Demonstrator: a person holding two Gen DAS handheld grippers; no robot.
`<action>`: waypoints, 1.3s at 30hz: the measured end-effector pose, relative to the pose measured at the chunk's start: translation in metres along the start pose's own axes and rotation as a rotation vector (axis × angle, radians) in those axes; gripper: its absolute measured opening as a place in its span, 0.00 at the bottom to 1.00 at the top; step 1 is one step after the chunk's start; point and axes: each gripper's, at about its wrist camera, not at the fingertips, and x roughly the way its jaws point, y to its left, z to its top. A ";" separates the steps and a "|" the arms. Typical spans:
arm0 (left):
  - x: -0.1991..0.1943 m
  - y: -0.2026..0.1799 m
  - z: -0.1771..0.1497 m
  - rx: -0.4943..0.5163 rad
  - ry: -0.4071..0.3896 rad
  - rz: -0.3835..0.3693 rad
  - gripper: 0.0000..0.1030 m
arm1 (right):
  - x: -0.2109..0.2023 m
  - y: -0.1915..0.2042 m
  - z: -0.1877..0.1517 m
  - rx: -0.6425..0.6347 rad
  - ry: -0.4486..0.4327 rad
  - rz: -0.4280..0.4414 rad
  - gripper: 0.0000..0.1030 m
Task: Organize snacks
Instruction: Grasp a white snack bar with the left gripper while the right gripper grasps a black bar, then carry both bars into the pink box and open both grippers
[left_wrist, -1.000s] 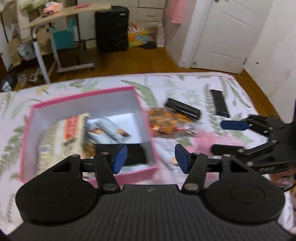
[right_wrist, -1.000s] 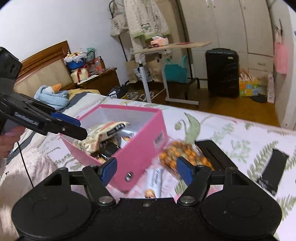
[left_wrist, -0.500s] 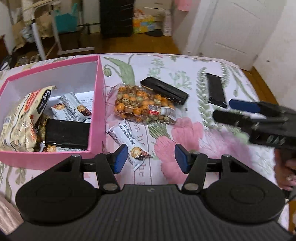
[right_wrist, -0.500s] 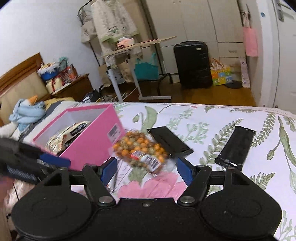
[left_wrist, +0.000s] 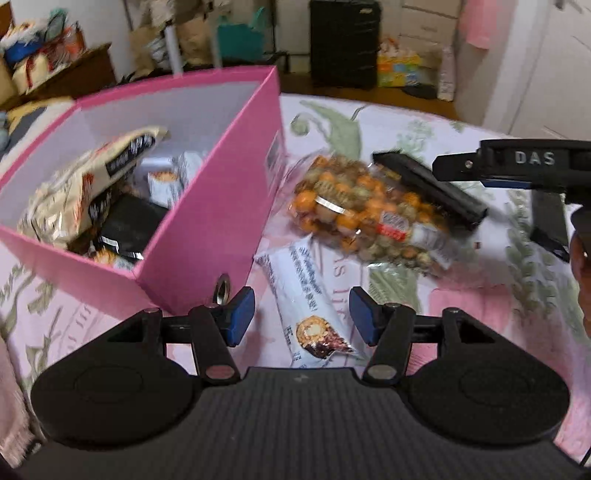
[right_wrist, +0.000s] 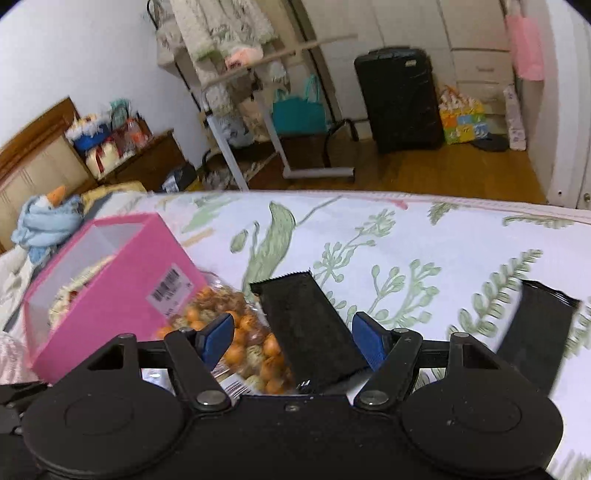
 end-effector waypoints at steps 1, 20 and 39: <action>0.005 0.000 -0.001 -0.011 0.018 0.000 0.54 | 0.008 0.001 0.000 -0.019 0.013 -0.011 0.73; -0.006 0.019 -0.009 0.029 0.088 -0.097 0.26 | -0.010 0.019 -0.029 0.074 0.031 -0.162 0.59; -0.064 0.041 -0.012 0.123 0.137 -0.308 0.26 | -0.116 0.072 -0.087 0.125 -0.016 -0.178 0.59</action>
